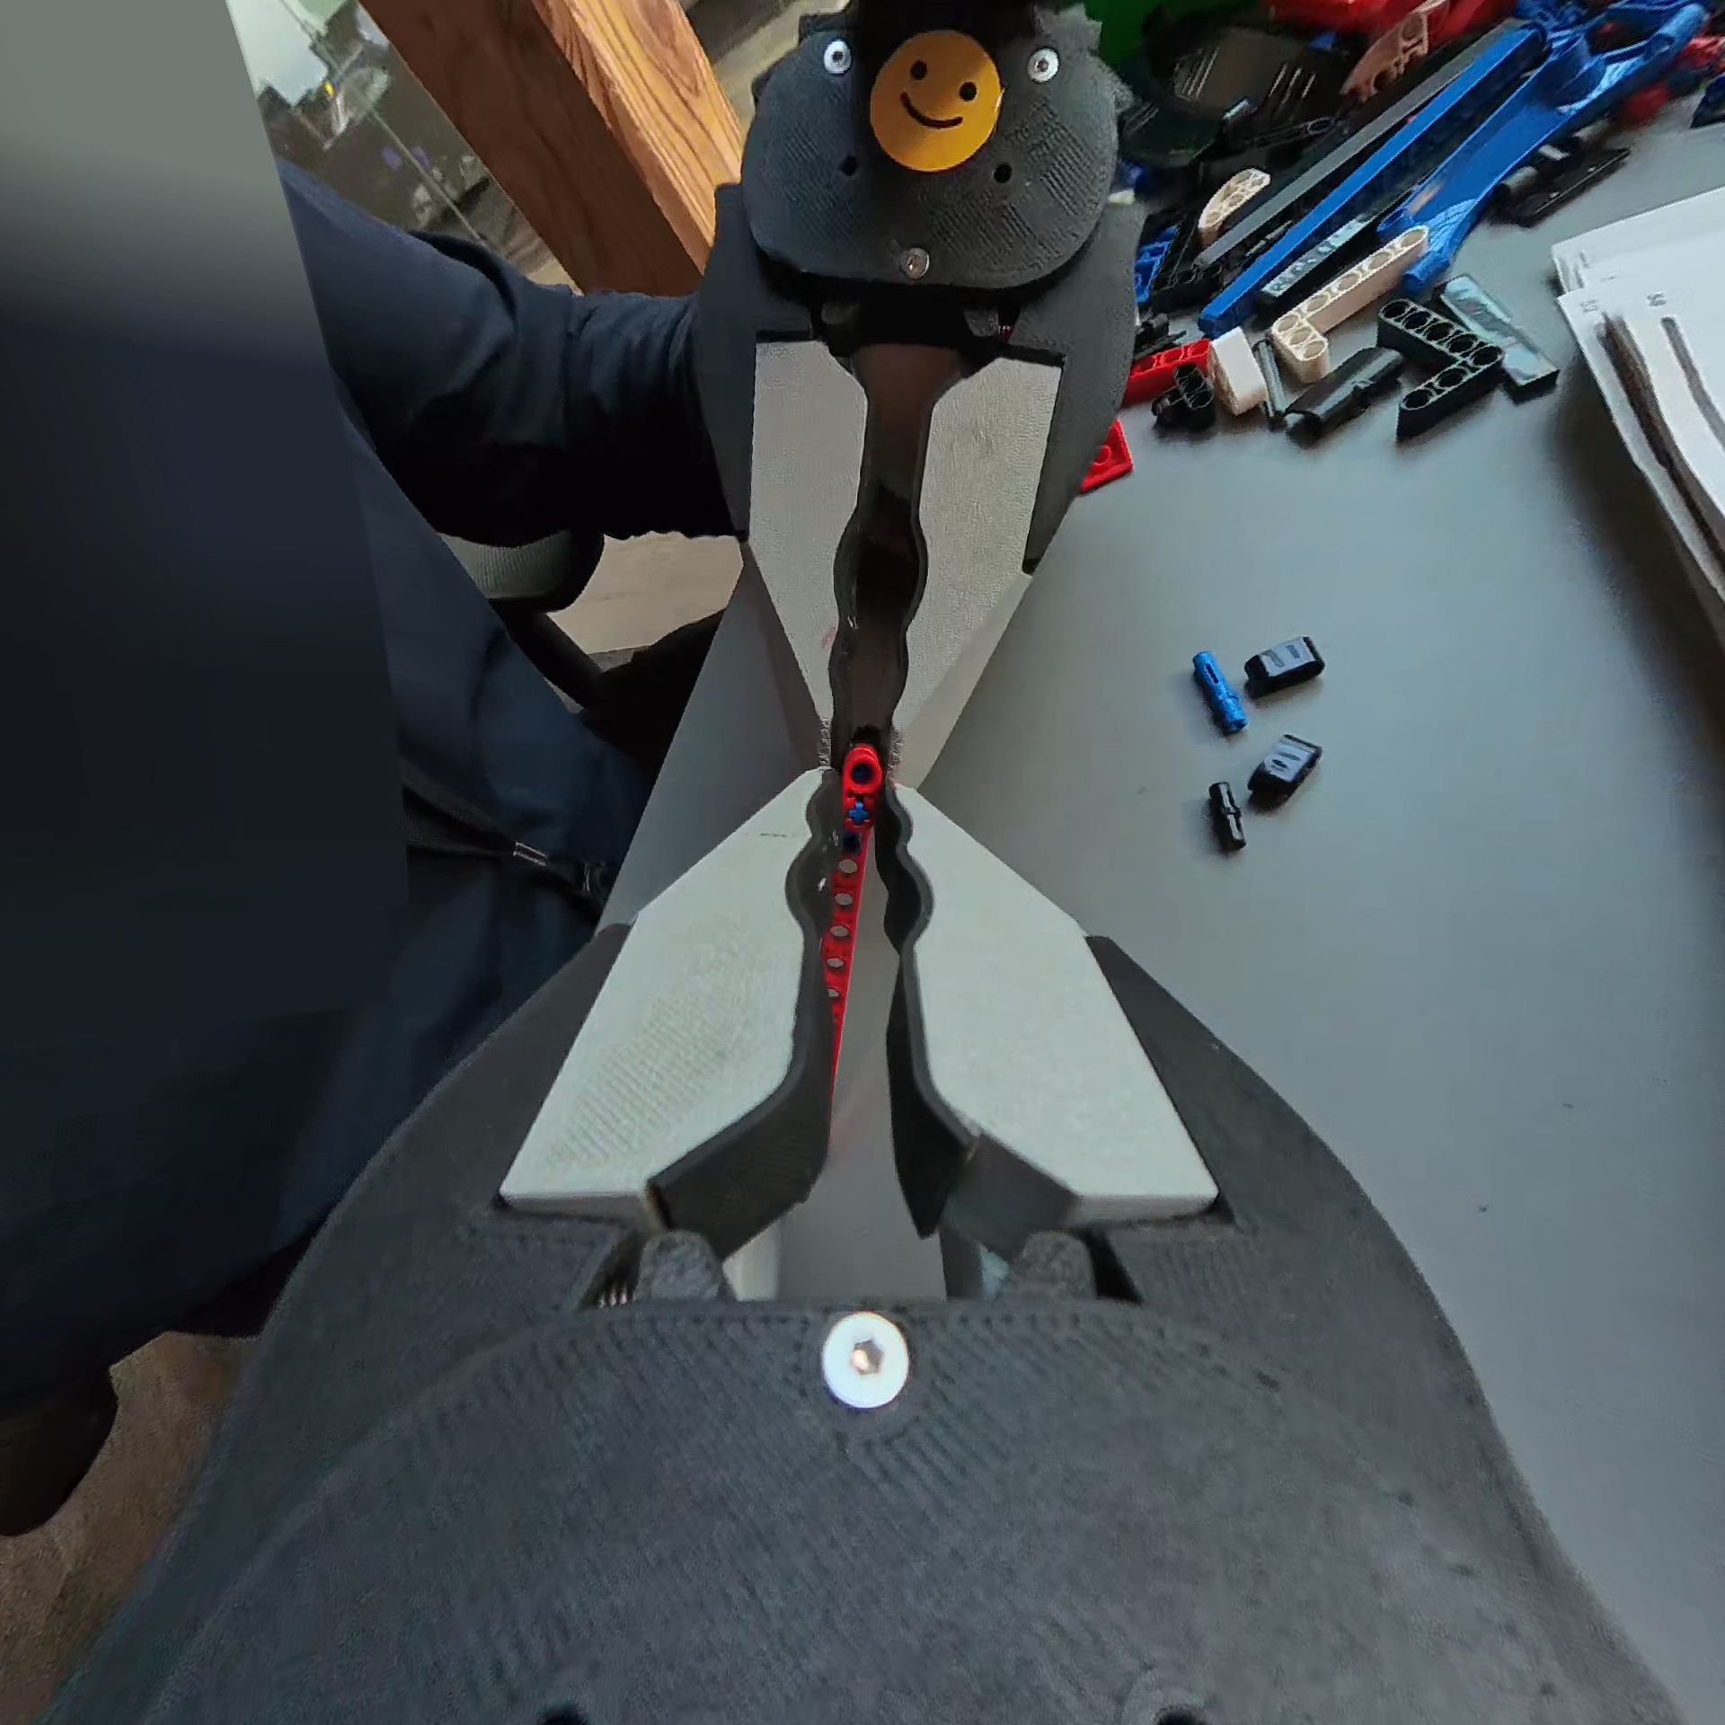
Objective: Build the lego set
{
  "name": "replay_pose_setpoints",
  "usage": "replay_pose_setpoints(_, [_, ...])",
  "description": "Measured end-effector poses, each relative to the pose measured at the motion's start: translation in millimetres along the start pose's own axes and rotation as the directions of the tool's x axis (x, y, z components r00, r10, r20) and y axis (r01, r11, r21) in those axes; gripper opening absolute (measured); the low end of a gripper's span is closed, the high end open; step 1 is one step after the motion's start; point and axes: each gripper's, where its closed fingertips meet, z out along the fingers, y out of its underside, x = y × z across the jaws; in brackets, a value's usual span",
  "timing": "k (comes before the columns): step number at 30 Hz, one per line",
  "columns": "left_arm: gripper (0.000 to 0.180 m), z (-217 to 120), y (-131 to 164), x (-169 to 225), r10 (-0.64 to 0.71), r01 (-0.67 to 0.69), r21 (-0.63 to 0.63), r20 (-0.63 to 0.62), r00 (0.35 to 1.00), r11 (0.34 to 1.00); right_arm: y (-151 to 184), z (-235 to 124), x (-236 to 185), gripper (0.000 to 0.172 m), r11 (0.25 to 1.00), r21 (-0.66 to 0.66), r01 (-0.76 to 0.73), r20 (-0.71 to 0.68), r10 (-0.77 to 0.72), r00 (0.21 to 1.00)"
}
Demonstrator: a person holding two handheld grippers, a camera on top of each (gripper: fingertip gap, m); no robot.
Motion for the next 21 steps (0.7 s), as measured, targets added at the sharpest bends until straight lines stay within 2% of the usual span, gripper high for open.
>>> replay_pose_setpoints(6, [0.004,1.1,-0.6,-0.1,0.006,-0.006,0.000,0.004,1.000,1.000,1.1,-1.1,-0.2,0.005,0.997,-0.077,0.007,0.006,-0.006,1.000])
replay_pose_setpoints(12, [0.004,3.6,2.7,-1.0,-0.009,0.009,-0.028,0.000,1.000,1.000,3.2,0.6,1.8,0.005,0.999,-0.041,-0.031,-0.001,0.031,1.000])
replay_pose_setpoints(15, [0.005,3.5,0.7,-1.9,-0.004,0.004,-0.012,0.012,1.000,1.000,1.8,-1.6,2.0,0.005,0.999,-0.042,-0.026,-0.009,0.026,1.000])
replay_pose_setpoints(21, [0.005,1.3,-4.3,-7.0,-0.048,0.048,0.029,0.017,0.999,0.998,-2.2,-4.8,7.9,0.005,0.997,0.038,-0.072,-0.014,0.073,0.997])
